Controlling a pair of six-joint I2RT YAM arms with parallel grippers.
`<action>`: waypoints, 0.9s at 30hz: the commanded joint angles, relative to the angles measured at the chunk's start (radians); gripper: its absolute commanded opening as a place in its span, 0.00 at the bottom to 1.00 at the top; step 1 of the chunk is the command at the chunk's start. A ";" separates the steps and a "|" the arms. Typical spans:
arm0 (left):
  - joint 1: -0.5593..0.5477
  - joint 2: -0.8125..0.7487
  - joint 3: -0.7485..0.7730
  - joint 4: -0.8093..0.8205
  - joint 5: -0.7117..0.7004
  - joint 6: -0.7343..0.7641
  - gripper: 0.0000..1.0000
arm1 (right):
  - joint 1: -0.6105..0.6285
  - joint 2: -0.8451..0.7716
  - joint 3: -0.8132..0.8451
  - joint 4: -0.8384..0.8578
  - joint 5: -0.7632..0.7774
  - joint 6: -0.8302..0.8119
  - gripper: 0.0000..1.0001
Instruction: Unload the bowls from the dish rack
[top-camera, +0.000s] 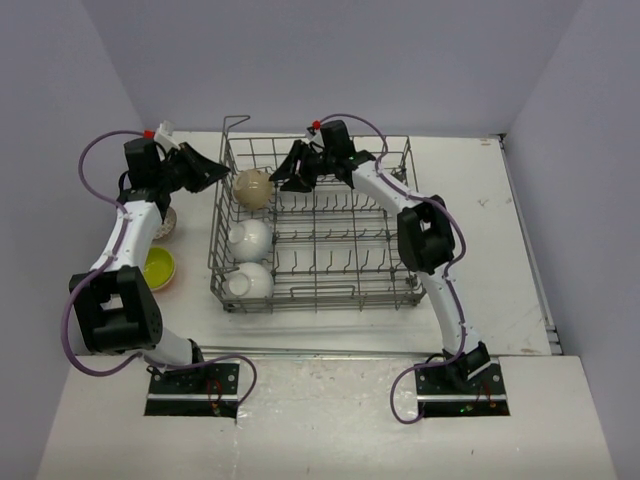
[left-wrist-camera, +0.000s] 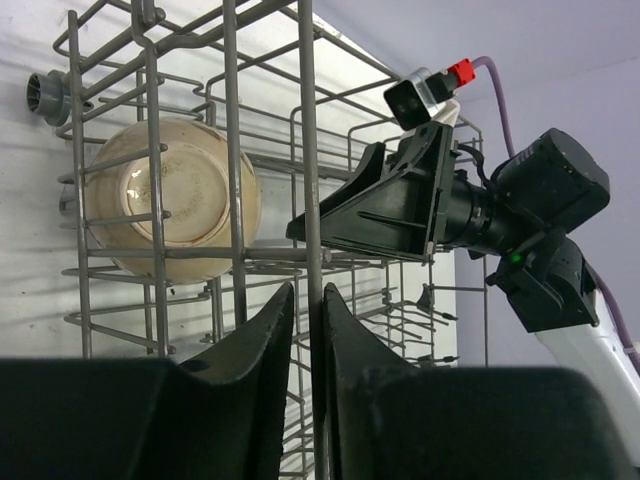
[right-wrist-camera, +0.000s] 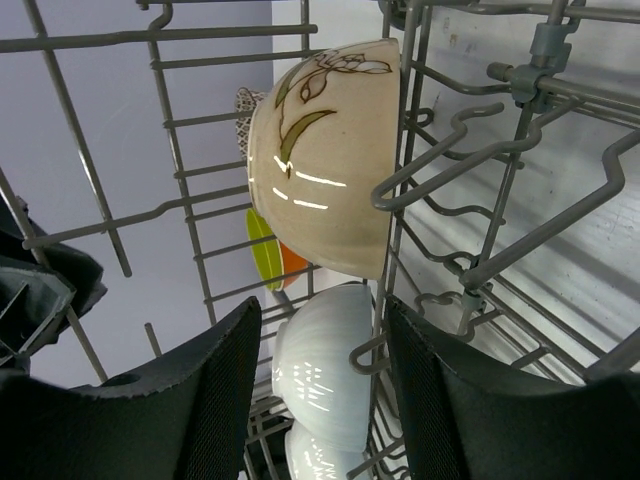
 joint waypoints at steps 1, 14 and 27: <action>-0.004 0.007 0.013 0.042 0.003 -0.005 0.17 | -0.003 0.007 0.045 0.052 -0.015 0.048 0.53; -0.004 0.035 0.039 0.050 0.015 -0.013 0.00 | 0.008 0.072 0.092 0.107 -0.014 0.125 0.52; -0.004 0.040 0.044 0.048 0.024 -0.017 0.00 | 0.057 -0.025 -0.021 0.052 0.152 -0.009 0.50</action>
